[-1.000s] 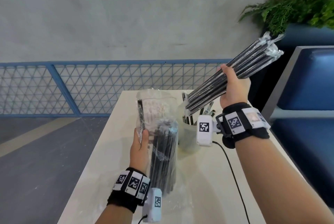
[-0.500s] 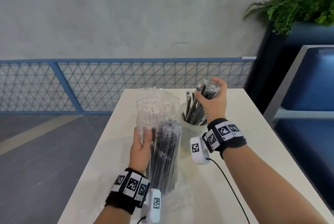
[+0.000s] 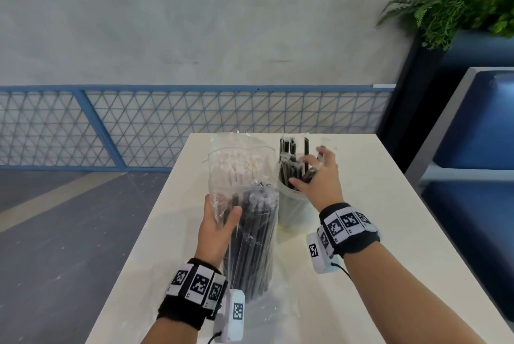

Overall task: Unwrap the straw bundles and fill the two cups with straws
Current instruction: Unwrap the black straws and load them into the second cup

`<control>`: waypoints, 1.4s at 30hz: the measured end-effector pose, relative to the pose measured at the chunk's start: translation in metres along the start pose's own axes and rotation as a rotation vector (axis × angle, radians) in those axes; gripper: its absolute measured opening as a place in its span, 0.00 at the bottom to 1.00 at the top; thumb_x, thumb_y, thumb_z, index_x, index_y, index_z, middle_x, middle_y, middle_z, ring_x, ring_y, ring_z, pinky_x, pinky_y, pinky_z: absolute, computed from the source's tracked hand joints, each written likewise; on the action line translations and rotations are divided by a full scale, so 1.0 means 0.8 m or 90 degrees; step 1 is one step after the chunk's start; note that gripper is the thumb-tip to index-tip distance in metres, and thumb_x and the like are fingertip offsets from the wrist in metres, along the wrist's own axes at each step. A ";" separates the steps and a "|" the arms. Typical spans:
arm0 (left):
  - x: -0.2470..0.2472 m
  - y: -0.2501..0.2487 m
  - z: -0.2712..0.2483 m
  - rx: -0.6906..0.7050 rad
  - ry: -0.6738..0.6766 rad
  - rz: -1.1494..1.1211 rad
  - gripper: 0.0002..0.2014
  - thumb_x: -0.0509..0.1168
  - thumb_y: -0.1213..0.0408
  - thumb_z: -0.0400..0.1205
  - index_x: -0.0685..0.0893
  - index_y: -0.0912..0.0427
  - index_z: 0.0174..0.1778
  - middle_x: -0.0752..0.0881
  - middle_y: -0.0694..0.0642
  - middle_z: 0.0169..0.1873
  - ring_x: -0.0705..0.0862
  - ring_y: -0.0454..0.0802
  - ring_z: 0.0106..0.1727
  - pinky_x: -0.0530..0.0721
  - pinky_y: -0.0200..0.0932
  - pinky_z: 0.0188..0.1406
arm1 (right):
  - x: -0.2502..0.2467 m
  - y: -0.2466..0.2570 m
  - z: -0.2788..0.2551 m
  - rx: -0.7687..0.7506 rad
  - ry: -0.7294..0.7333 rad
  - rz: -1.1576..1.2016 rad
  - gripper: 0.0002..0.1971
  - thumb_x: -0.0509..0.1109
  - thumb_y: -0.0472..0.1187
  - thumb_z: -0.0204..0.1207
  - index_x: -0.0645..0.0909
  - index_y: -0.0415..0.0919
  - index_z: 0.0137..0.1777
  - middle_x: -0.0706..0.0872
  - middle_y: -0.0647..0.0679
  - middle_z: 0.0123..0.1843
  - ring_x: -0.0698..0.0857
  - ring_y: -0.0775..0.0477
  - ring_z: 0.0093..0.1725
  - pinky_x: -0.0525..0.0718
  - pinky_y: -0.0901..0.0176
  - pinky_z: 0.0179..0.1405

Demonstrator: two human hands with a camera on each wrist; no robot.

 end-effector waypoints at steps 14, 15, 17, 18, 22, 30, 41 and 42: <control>-0.005 0.012 0.003 0.007 0.006 0.054 0.32 0.76 0.63 0.71 0.70 0.37 0.66 0.80 0.31 0.58 0.78 0.29 0.63 0.74 0.47 0.71 | -0.048 0.073 0.003 -0.102 -0.086 0.053 0.23 0.76 0.47 0.69 0.76 0.44 0.62 0.76 0.49 0.59 0.79 0.51 0.50 0.77 0.65 0.53; -0.005 0.010 0.001 0.014 0.006 0.048 0.29 0.75 0.64 0.72 0.71 0.34 0.62 0.81 0.31 0.56 0.79 0.25 0.60 0.75 0.45 0.69 | -0.052 0.083 -0.009 -0.124 -0.105 0.065 0.17 0.74 0.48 0.72 0.77 0.43 0.58 0.79 0.52 0.52 0.80 0.53 0.42 0.78 0.68 0.46; -0.004 0.005 0.000 0.021 0.015 0.041 0.27 0.73 0.67 0.73 0.72 0.33 0.58 0.84 0.29 0.52 0.80 0.24 0.57 0.77 0.37 0.63 | -0.045 0.092 -0.033 -0.117 -0.022 0.039 0.13 0.65 0.52 0.78 0.77 0.42 0.53 0.81 0.53 0.38 0.79 0.56 0.31 0.76 0.72 0.34; -0.004 0.005 -0.001 0.022 0.024 0.041 0.27 0.73 0.67 0.73 0.72 0.33 0.57 0.85 0.28 0.51 0.81 0.24 0.56 0.78 0.32 0.59 | -0.034 0.093 -0.045 -0.100 0.057 0.008 0.17 0.60 0.55 0.79 0.75 0.41 0.55 0.82 0.52 0.34 0.80 0.56 0.30 0.75 0.72 0.32; -0.003 0.008 -0.007 0.003 0.093 0.058 0.43 0.83 0.59 0.60 0.70 0.48 0.69 0.83 0.45 0.63 0.79 0.37 0.67 0.79 0.39 0.67 | -0.003 0.084 -0.079 -0.004 0.228 0.036 0.27 0.53 0.62 0.79 0.68 0.40 0.66 0.86 0.44 0.38 0.87 0.44 0.41 0.84 0.47 0.49; 0.004 0.008 -0.010 0.051 0.132 0.147 0.45 0.81 0.72 0.62 0.57 0.38 0.60 0.80 0.45 0.56 0.84 0.30 0.53 0.80 0.25 0.50 | 0.023 0.075 -0.102 0.080 0.268 0.283 0.22 0.64 0.31 0.78 0.67 0.40 0.71 0.81 0.53 0.47 0.83 0.58 0.40 0.83 0.72 0.34; 0.000 0.023 -0.006 0.046 0.120 0.140 0.47 0.82 0.66 0.60 0.63 0.57 0.72 0.78 0.40 0.58 0.77 0.18 0.54 0.73 0.16 0.50 | 0.017 0.107 -0.104 -0.209 0.172 -0.079 0.24 0.74 0.40 0.71 0.76 0.41 0.67 0.81 0.47 0.65 0.80 0.50 0.61 0.74 0.68 0.61; 0.001 0.024 -0.006 0.044 0.123 0.135 0.45 0.81 0.70 0.61 0.64 0.59 0.71 0.79 0.40 0.57 0.77 0.18 0.53 0.73 0.16 0.49 | 0.021 0.101 -0.101 -0.178 0.210 -0.097 0.29 0.75 0.42 0.70 0.73 0.41 0.71 0.79 0.46 0.67 0.80 0.49 0.64 0.73 0.67 0.63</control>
Point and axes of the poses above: each hand's wrist, its own z-axis towards the middle knuckle, its own x-axis out of the palm, y = z × x, the point moved 5 cm from there along z, towards the middle knuckle
